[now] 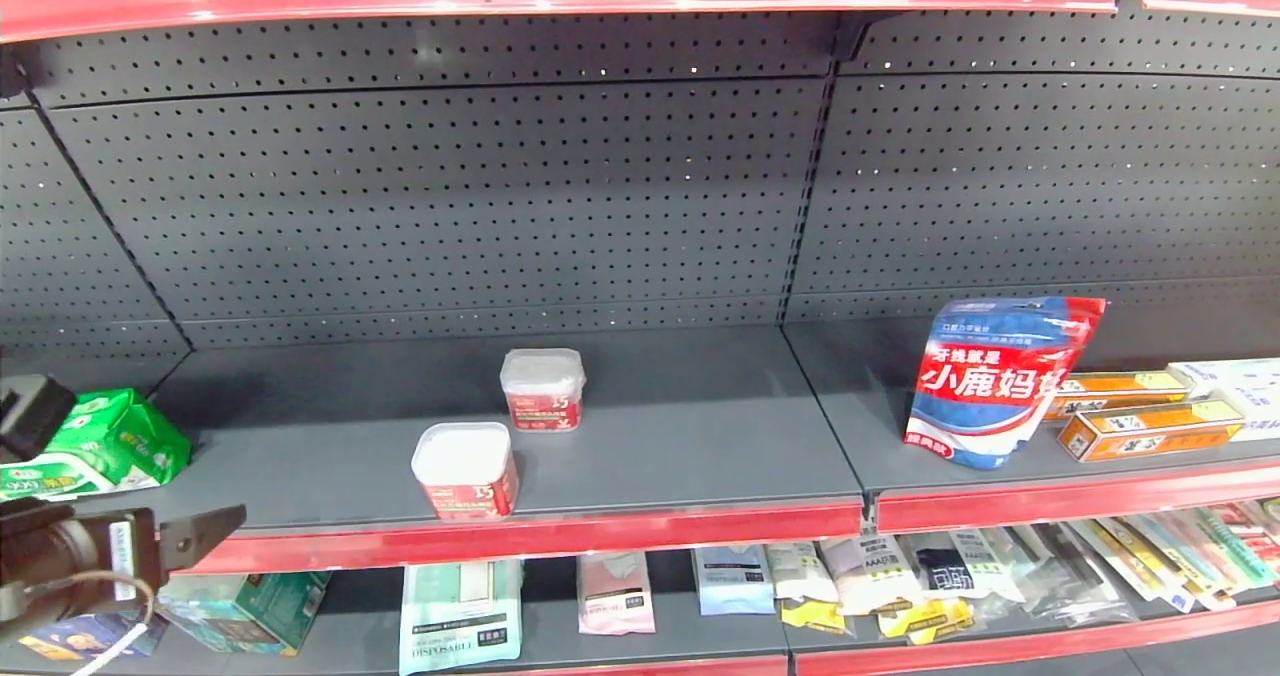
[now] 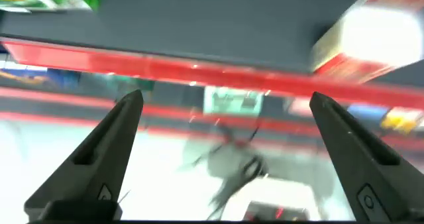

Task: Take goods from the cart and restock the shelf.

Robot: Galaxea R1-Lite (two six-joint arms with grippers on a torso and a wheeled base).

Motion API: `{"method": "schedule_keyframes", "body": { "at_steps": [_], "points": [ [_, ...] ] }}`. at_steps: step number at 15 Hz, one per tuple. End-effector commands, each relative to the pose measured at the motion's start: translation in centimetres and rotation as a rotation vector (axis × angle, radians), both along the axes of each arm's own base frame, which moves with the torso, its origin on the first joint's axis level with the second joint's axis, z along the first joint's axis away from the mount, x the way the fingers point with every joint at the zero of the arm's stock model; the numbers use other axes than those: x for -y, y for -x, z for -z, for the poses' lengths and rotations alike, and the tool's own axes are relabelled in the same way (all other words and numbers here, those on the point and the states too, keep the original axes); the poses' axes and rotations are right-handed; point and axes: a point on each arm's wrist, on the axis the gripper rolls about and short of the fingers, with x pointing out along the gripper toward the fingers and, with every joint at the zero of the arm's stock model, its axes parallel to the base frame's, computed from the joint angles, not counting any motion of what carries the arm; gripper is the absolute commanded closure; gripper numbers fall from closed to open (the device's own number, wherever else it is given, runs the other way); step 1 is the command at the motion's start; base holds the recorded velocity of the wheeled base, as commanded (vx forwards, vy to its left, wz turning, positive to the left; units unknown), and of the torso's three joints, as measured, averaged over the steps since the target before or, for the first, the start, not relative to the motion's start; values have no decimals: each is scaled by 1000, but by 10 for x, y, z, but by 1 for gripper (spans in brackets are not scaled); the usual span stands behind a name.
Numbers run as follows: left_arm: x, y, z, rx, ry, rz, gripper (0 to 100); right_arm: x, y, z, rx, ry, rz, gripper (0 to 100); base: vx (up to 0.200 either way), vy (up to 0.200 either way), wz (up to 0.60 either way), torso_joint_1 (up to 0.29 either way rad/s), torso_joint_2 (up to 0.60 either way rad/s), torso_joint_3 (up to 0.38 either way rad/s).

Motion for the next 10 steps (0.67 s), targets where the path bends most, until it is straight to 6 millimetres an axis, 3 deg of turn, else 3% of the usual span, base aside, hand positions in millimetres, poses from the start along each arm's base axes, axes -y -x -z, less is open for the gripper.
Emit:
{"method": "schedule_keyframes", "body": {
  "at_steps": [1, 2, 3, 6, 10],
  "points": [
    [-6, -52, 30, -185, -48, 31, 0, 0, 0, 0, -4, 0, 0, 0, 0, 0, 0, 0, 0, 0],
    [-6, -52, 30, -185, -48, 31, 0, 0, 0, 0, -4, 0, 0, 0, 0, 0, 0, 0, 0, 0],
    [-10, -77, 42, -209, -48, 32, 0, 0, 0, 0, -4, 0, 0, 0, 0, 0, 0, 0, 0, 0],
    [-11, -102, 47, -216, -48, 31, 0, 0, 0, 0, -4, 0, 0, 0, 0, 0, 0, 0, 0, 0],
    [-7, -125, 60, -196, -53, 52, 0, 0, 0, 0, -4, 0, 0, 0, 0, 0, 0, 0, 0, 0]
  ]
}}
